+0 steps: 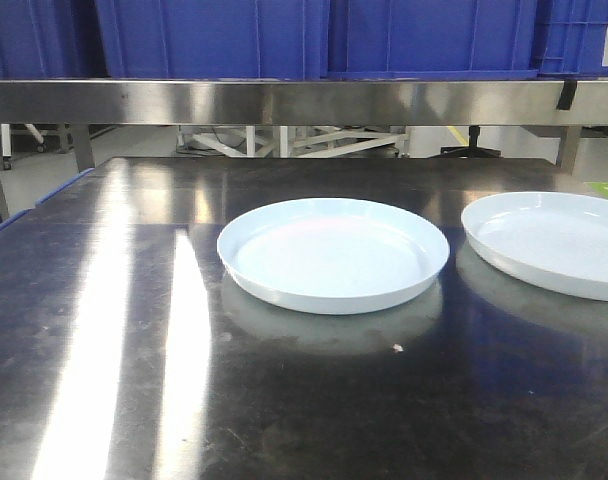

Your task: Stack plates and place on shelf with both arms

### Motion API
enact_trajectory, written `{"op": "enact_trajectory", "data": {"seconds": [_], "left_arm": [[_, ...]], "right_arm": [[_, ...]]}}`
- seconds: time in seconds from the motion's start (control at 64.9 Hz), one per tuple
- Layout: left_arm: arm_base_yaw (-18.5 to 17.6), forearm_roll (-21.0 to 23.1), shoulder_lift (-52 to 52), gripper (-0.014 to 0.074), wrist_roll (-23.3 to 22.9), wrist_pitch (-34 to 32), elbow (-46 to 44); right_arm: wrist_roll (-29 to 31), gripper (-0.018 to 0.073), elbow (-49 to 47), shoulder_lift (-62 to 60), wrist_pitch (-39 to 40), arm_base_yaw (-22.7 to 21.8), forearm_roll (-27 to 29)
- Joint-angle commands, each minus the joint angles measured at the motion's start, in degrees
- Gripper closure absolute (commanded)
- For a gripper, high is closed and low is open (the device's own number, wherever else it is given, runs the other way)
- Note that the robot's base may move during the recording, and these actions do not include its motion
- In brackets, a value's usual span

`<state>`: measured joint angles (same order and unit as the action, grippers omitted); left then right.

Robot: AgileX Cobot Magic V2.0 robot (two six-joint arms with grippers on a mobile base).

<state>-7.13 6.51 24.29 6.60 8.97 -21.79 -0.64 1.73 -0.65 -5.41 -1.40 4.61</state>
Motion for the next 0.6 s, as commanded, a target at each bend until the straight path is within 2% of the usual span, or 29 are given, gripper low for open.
{"op": "enact_trajectory", "data": {"seconds": [0.0, 0.123, 0.246, 0.323, 0.385, 0.585], "left_arm": [[0.1, 0.2, 0.3, 0.0514, 0.1, -4.1, -1.7], [0.1, 0.2, 0.3, 0.0514, 0.1, -4.1, -1.7], [0.1, 0.2, 0.3, 0.0514, 0.1, -4.1, -1.7], [0.1, 0.2, 0.3, 0.0514, 0.1, -4.1, -1.7], [0.1, 0.2, 0.3, 0.0514, 0.1, -4.1, -1.7], [0.1, 0.2, 0.3, 0.0514, 0.1, -4.1, -1.7]], "right_arm": [[0.6, 0.0512, 0.0, -1.1, 7.3, -0.2, -0.6], [0.6, 0.0512, -0.4, -1.1, 7.9, -0.2, -0.6], [0.6, 0.0512, -3.4, -0.2, -2.2, -0.2, -0.6], [0.6, 0.0512, -5.6, 2.0, -3.7, -0.2, -0.3], [0.6, 0.0512, -8.7, 5.4, -5.0, -0.2, -0.3], [0.6, 0.0512, -19.0, 17.3, -18.7, -0.2, -0.4]]}}
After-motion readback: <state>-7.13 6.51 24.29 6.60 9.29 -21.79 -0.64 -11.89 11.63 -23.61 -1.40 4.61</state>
